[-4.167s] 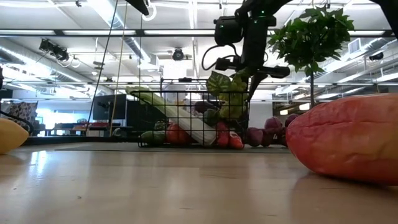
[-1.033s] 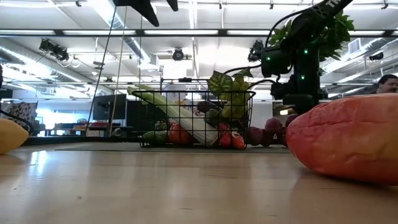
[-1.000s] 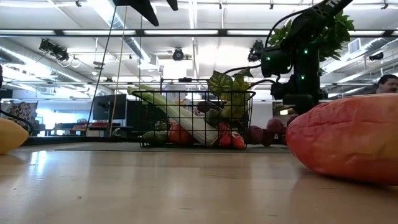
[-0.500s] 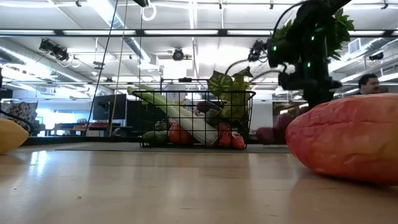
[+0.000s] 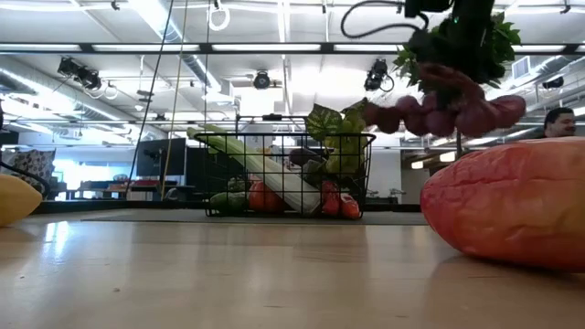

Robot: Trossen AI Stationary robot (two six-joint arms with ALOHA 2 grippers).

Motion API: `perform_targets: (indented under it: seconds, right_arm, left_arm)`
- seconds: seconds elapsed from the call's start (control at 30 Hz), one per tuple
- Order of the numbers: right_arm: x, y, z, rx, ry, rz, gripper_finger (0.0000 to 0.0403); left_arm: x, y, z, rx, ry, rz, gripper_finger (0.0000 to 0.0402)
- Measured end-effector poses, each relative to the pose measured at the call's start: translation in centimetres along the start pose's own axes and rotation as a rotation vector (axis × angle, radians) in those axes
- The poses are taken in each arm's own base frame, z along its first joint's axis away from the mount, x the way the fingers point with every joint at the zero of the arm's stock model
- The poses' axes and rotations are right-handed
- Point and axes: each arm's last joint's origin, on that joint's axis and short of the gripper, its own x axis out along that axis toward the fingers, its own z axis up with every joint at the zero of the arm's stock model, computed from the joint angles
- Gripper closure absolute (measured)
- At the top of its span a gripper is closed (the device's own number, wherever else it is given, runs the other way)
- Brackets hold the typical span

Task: Build produce basket
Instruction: Put the purple garlic into the wire basket

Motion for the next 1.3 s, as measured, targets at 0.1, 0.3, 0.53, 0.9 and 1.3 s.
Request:
perform_targets:
  seconds: [0.1, 0.3, 0.53, 0.9, 1.3]
  right_arm:
    - [-0.6, 0.4, 0.4, -0.012, -0.027, 0.027, 0.0361]
    - [-0.4, 2.2, 1.4, -0.161, -0.121, 0.111, 0.0361]
    - [-0.4, 4.1, 3.2, -0.295, -0.356, 0.152, 0.036]
    - [0.3, 5.3, 6.2, -0.466, -0.546, 0.22, 0.036]
    - [0.8, 6.4, 8.3, -0.825, -0.745, 0.205, 0.036]
  left_arm:
    - [-0.1, 0.1, 0.1, 0.005, -0.022, 0.016, 0.0111]
    - [0.0, 0.1, 0.2, 0.006, -0.048, 0.043, 0.0111]
    - [0.0, 0.1, 0.2, -0.039, -0.049, 0.042, 0.0111]
    - [0.7, -0.2, 0.4, -0.102, -0.063, 0.058, 0.0111]
    - [0.9, -0.3, 0.5, -0.2, -0.073, 0.048, 0.0111]
